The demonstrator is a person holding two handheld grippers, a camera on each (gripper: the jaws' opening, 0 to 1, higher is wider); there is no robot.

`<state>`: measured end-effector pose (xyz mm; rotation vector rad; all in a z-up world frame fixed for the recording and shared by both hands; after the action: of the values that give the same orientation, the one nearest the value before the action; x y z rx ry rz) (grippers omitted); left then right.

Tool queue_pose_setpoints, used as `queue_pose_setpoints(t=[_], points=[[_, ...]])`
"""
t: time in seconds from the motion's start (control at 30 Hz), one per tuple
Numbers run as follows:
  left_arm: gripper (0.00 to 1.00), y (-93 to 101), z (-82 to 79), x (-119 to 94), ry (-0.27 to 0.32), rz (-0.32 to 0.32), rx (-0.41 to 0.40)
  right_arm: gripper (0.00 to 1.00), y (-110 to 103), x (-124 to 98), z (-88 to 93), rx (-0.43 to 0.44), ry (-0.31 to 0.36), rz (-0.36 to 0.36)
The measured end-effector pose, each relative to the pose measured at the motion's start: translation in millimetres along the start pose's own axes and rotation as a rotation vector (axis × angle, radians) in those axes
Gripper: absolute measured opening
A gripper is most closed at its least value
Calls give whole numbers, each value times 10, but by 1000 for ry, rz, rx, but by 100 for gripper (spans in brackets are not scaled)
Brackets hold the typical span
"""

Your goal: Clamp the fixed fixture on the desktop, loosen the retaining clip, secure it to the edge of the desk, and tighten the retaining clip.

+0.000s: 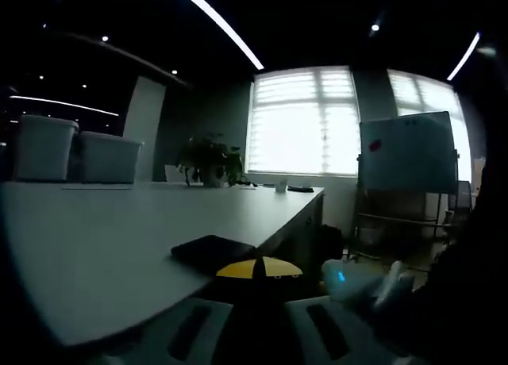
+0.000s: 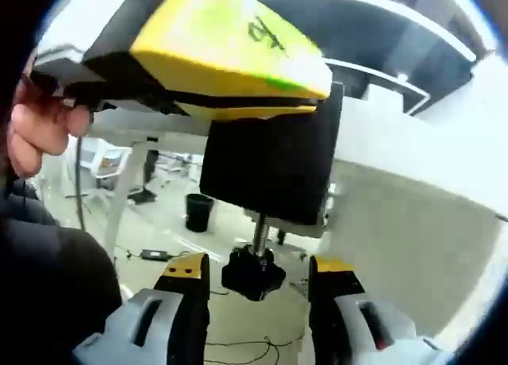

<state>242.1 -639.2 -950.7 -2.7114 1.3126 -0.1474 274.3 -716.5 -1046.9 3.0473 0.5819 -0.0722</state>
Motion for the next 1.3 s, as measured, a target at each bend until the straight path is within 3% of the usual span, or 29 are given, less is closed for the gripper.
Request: queue_pose_setpoints(t=[0.03, 0.13, 0.33, 0.73, 0.87, 0.93, 1.03, 1.17, 1.3], points=[[1, -4, 0, -1, 4, 1, -7, 44, -1, -33, 26, -10, 4, 51], [1, -12, 1, 0, 4, 9, -8, 45, -82, -45, 75, -21, 38, 62], [1, -20, 11, 7, 8, 3, 13, 46, -105, -59, 192, 22, -16, 113], [1, -10, 13, 18, -15, -8, 34, 47, -163, 84, 77, 74, 7, 112], [1, -7, 14, 17, -19, -8, 44, 44, -172, 86, 19, 68, 22, 103], [1, -5, 10, 17, -24, -10, 46, 41, -150, 98, 37, 65, -3, 109], [1, -3, 10, 15, -27, -11, 52, 27, -131, 71, 27, 48, 2, 115], [1, 2, 10, 11, -25, -15, 55, 32, -151, 51, -7, 36, 18, 110], [1, 16, 6, 5, -25, -16, 55, 28, -169, 57, -11, -7, 3, 114]])
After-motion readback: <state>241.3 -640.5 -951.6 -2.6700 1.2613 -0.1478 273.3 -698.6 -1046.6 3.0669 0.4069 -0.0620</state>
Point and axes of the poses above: the point that each gripper's makers call its tool centre point, and the gripper's own axes: x roughly forward along the fingers, y roughly to its right, z roughly out of its underside, the point moved 8 cm from there along -x, roughly backward along the fingers, and after that the axes turned 13 degrees about x, right-handed, at the moved point
